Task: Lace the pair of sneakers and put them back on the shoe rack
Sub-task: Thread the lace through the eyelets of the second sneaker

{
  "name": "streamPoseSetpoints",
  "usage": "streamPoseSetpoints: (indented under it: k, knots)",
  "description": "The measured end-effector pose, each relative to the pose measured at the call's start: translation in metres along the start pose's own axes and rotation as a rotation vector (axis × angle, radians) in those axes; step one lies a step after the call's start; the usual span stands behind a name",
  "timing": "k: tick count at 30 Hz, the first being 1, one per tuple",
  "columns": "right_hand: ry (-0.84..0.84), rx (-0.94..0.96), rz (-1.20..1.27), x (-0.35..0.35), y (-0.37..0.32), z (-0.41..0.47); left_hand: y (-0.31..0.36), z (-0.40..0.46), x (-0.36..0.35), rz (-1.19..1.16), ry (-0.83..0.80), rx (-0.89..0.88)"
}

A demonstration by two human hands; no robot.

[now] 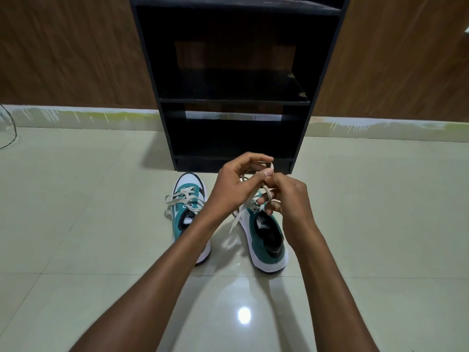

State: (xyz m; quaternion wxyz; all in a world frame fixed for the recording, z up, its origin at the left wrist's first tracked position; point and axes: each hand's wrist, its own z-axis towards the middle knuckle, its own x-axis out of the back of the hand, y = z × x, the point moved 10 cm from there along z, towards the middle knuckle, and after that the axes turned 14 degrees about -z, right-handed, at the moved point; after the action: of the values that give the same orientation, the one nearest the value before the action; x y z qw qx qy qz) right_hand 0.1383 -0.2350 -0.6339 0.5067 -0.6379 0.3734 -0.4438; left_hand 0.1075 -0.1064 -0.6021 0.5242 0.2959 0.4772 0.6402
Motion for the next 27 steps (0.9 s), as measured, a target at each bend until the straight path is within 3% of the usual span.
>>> streamPoseSetpoints:
  k: [8,15,19,21,24,27]
  knots:
    - [-0.009,0.048,-0.031,0.003,0.0,0.003,-0.016,-0.005,0.02,0.001,0.143,0.074]
    - [-0.035,0.05,0.047,0.003,0.007,0.007,-0.042,-0.01,0.017,-0.176,0.133,0.337]
    - [-0.041,0.042,0.038,0.003,0.007,0.013,-0.04,-0.017,0.01,-0.216,0.085,0.35]
    - [-0.022,0.018,0.05,0.006,0.01,0.016,-0.031,-0.017,0.01,-0.099,0.02,0.23]
    - [0.031,-0.022,0.017,0.013,0.015,0.019,-0.017,-0.021,0.007,0.362,-0.08,-0.044]
    - [0.048,-0.048,-0.007,0.016,0.02,0.021,-0.003,-0.028,0.003,0.662,-0.044,-0.287]
